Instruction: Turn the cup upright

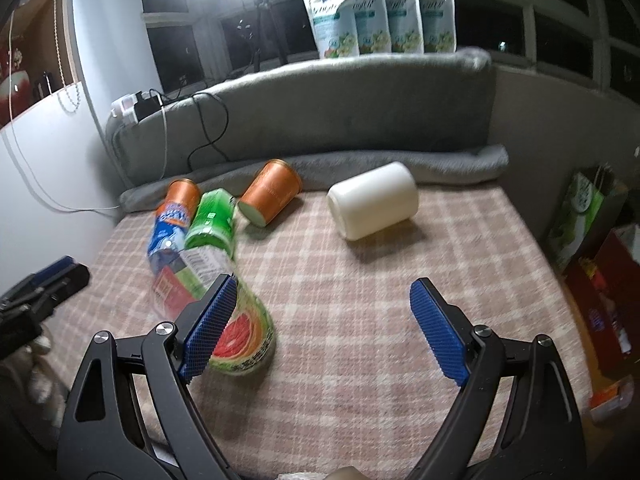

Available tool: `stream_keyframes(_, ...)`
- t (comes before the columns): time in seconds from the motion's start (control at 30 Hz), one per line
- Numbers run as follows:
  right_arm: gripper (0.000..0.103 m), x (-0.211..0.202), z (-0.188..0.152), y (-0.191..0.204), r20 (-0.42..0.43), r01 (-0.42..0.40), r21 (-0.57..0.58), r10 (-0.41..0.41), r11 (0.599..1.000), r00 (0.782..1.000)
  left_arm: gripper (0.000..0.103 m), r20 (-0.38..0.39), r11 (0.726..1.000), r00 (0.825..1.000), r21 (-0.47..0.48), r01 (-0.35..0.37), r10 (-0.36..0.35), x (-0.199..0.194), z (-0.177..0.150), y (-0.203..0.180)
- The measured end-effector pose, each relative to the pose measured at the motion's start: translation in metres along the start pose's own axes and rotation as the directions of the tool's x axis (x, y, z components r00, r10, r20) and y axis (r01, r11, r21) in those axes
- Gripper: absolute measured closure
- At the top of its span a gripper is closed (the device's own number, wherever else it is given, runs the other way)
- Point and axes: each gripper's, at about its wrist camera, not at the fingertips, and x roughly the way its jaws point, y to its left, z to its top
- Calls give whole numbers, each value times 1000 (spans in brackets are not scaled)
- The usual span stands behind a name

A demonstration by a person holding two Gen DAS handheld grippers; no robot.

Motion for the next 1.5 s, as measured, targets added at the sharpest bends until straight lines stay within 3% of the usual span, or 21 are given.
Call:
stream_keyframes(0.23,5,-13,7,17,123,115,-69,-106,991,987,17,102,997,992,-31,-74,77,-14,10,11)
stream_keyframes(0.43,0,-20,12,21,187,153,-63,-139,986,973,15,159,992,980,-55,-111,119,-24,16,18)
stream_keyframes(0.9,0,-24,15,25,225,166,-55,-149,985,963,14,207,990,969,-58,-126,136,-34,23,22)
stream_keyframes(1.5,0,-24,16,26,227,164,-56,-147,985,963,13,206,991,969,-57,-125,134,-35,24,23)
